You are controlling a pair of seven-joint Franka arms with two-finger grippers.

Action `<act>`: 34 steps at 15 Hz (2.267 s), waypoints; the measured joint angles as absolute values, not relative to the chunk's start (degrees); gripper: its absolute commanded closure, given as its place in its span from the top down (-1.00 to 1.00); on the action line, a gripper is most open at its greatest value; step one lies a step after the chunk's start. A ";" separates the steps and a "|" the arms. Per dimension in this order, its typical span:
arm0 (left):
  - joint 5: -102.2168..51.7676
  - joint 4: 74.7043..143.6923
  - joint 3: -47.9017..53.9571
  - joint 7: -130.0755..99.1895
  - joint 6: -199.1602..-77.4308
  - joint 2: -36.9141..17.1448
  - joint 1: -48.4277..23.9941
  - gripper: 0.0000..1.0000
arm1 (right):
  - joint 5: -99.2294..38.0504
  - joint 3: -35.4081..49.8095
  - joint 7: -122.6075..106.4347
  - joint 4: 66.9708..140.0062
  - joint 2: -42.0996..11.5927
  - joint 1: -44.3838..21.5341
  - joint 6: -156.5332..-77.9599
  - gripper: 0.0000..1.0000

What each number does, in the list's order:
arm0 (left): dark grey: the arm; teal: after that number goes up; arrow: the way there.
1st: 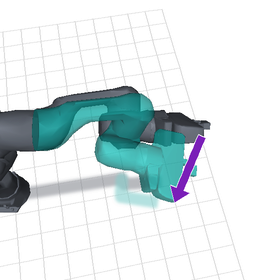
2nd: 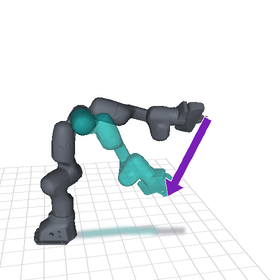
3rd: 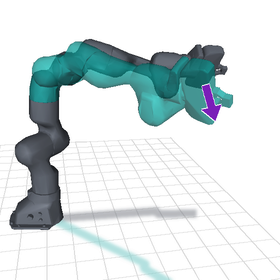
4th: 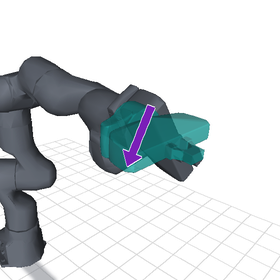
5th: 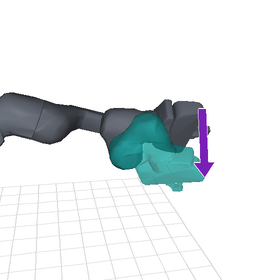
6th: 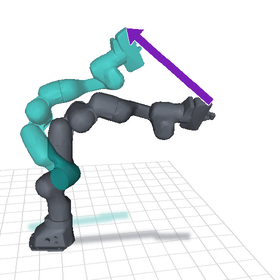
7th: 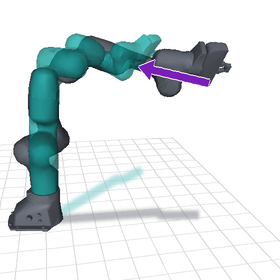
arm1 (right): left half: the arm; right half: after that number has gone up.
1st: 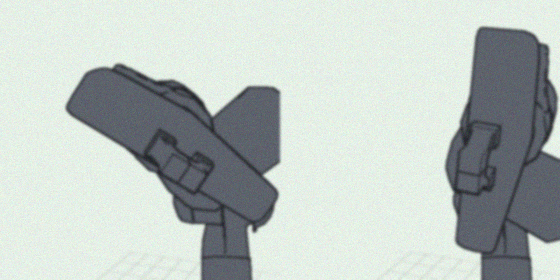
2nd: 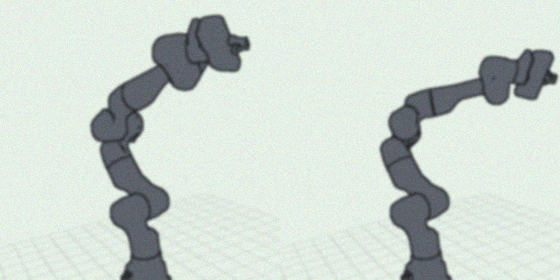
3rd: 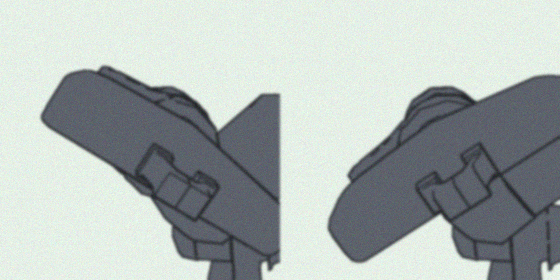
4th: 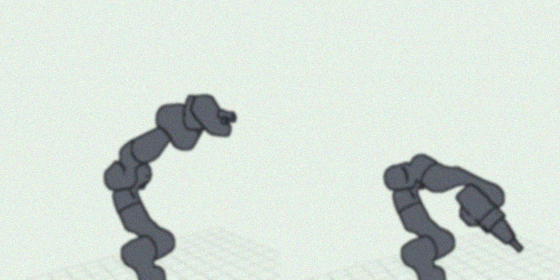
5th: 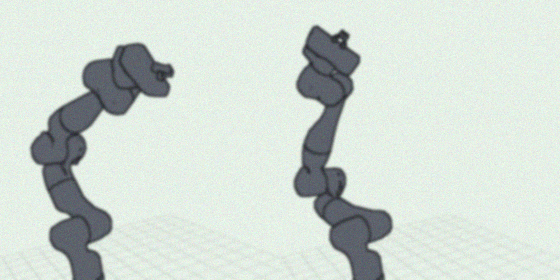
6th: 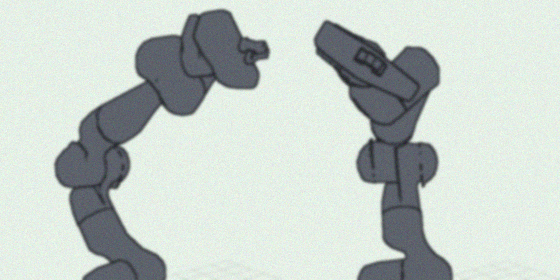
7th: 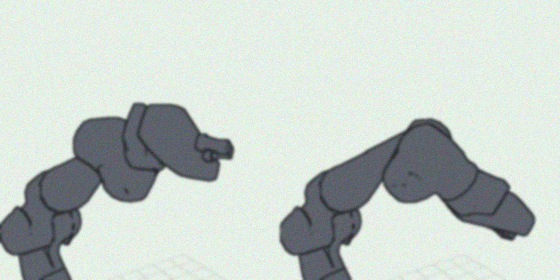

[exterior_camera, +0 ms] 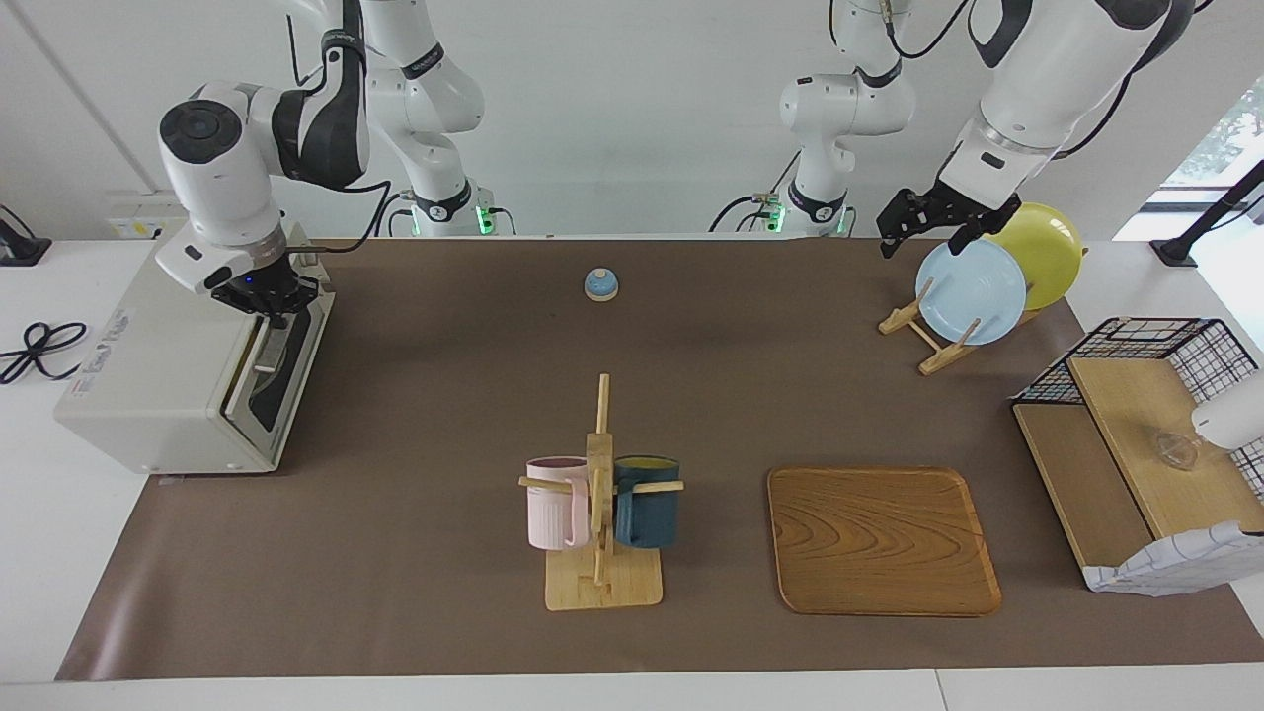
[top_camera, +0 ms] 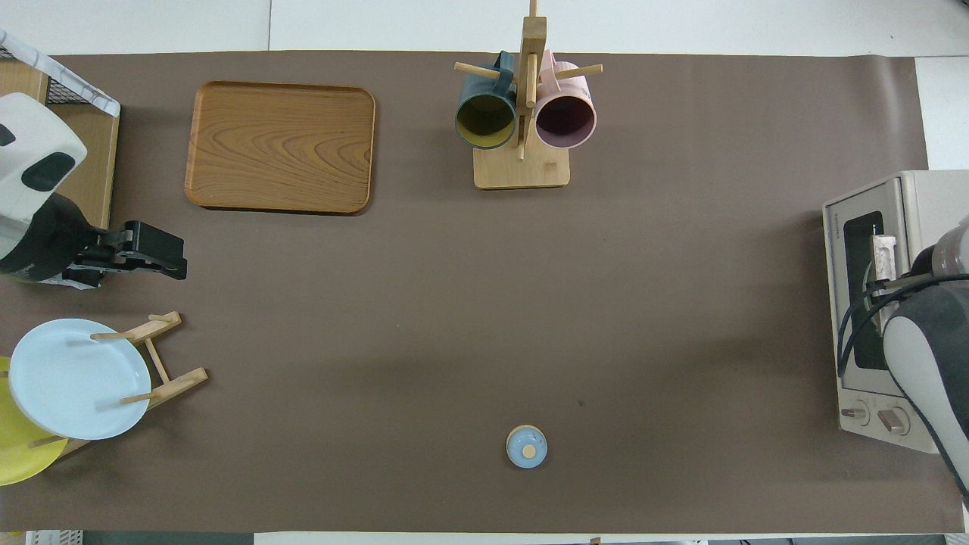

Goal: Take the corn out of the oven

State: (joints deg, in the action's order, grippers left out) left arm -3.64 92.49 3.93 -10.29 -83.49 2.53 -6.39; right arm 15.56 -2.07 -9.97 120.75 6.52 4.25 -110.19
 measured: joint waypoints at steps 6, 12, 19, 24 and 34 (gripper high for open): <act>-3.64 92.48 3.93 -10.29 -83.49 2.53 -6.39 1.00 | 10.92 -1.22 -9.77 123.14 5.69 0.98 -113.30 -1.00; -3.64 92.47 3.93 -10.29 -83.51 2.53 -6.39 1.00 | 7.09 -0.39 -8.88 125.85 0.02 -1.41 -123.50 -1.00; -3.64 92.47 3.94 -10.29 -85.06 2.53 -6.39 1.00 | 7.22 -0.39 -3.48 127.52 -8.38 -3.15 -132.38 -1.00; -3.64 92.47 3.95 -10.29 -85.30 2.53 -6.39 1.00 | 7.28 -0.87 -2.23 126.94 -9.53 -3.68 -133.57 -1.00; -3.64 92.47 3.94 -10.29 -85.73 2.53 -6.39 1.00 | 5.15 -2.00 -0.92 117.92 -6.28 -7.11 -118.62 0.69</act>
State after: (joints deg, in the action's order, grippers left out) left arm -3.64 92.47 3.94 -10.29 -85.73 2.53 -6.39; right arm 5.15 -2.00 -0.92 117.92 -6.28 -7.11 -118.62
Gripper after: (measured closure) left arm 0.000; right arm 0.797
